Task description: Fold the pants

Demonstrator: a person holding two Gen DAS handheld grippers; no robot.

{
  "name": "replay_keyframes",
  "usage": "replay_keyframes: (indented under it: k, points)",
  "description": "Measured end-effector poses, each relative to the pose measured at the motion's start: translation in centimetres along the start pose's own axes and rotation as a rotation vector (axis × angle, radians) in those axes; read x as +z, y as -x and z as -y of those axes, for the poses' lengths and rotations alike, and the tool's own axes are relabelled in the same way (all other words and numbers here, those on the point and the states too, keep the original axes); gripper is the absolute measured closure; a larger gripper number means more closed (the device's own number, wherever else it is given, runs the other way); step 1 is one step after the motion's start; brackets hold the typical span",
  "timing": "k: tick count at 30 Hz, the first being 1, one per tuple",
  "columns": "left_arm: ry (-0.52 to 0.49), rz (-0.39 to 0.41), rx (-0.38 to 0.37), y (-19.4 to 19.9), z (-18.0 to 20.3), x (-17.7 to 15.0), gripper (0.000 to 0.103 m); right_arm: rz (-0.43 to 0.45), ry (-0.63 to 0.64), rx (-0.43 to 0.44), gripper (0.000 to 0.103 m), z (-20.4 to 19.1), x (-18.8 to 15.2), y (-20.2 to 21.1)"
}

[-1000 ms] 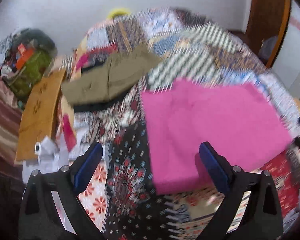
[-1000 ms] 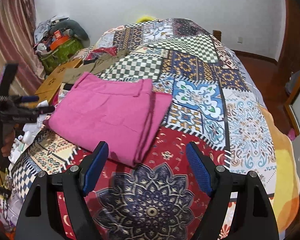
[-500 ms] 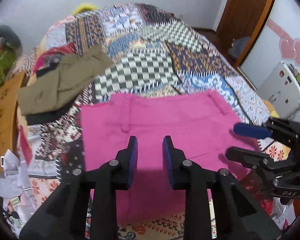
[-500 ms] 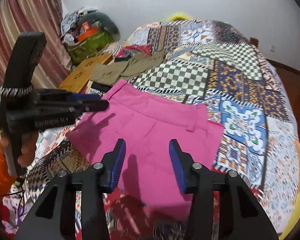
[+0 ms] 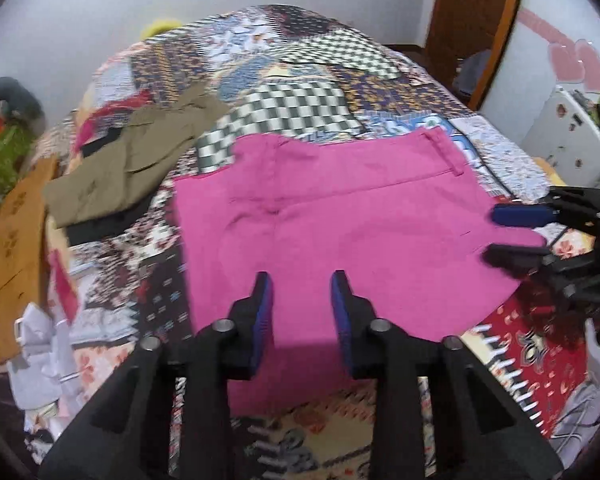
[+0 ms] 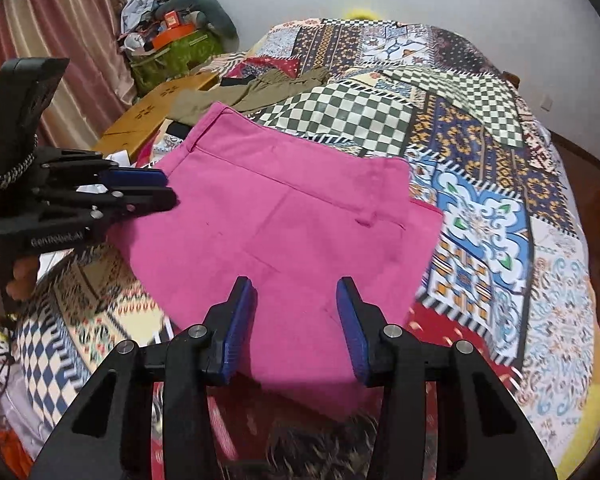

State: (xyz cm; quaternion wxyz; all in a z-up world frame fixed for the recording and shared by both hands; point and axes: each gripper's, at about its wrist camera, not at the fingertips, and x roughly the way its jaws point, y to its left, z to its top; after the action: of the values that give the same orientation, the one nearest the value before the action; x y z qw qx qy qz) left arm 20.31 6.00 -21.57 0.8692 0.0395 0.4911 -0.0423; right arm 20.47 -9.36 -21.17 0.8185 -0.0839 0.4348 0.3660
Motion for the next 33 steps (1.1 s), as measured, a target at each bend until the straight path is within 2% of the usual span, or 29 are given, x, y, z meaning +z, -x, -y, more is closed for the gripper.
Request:
replay_keyframes:
  k: [8, 11, 17, 20, 21, 25, 27, 29, 33]
  points:
    - [0.06, -0.056, 0.084, 0.1, -3.1, -2.8, 0.065, 0.022, -0.096, -0.011, 0.063, 2.0, -1.7, 2.4]
    - [0.104, -0.073, 0.084, 0.0, -4.7, -3.9, 0.063, 0.019, -0.136, -0.04, 0.063, 3.0, -2.6, 2.8]
    - [0.158, -0.104, 0.145, 0.2, -7.0, -3.8, 0.062, -0.007, -0.199, -0.08, 0.063, 4.8, -4.3, 3.7]
    - [0.203, -0.09, 0.121, 0.7, -7.9, -3.1, 0.061, -0.007, -0.221, -0.1, 0.06, 5.6, -4.5, 4.4]
    - [0.218, -0.075, 0.109, 1.0, -8.0, -2.5, 0.058, 0.005, -0.237, -0.098, 0.06, 5.8, -4.4, 4.7]
    - [0.23, -0.005, 0.059, 2.1, -7.4, -0.6, 0.035, 0.064, -0.26, -0.099, 0.056, 6.2, -3.1, 6.0]
    - [0.226, 0.014, 0.023, 2.2, -6.9, 0.3, 0.028, 0.088, -0.258, -0.09, 0.048, 6.1, -2.4, 6.2]
    - [0.232, 0.016, -0.016, 1.7, -6.6, 1.3, 0.026, 0.111, -0.255, -0.075, 0.043, 5.8, -1.4, 6.0]
    - [0.257, -0.015, -0.063, -0.2, -6.3, 2.3, 0.026, 0.107, -0.265, -0.041, 0.042, 5.6, -0.2, 4.4]
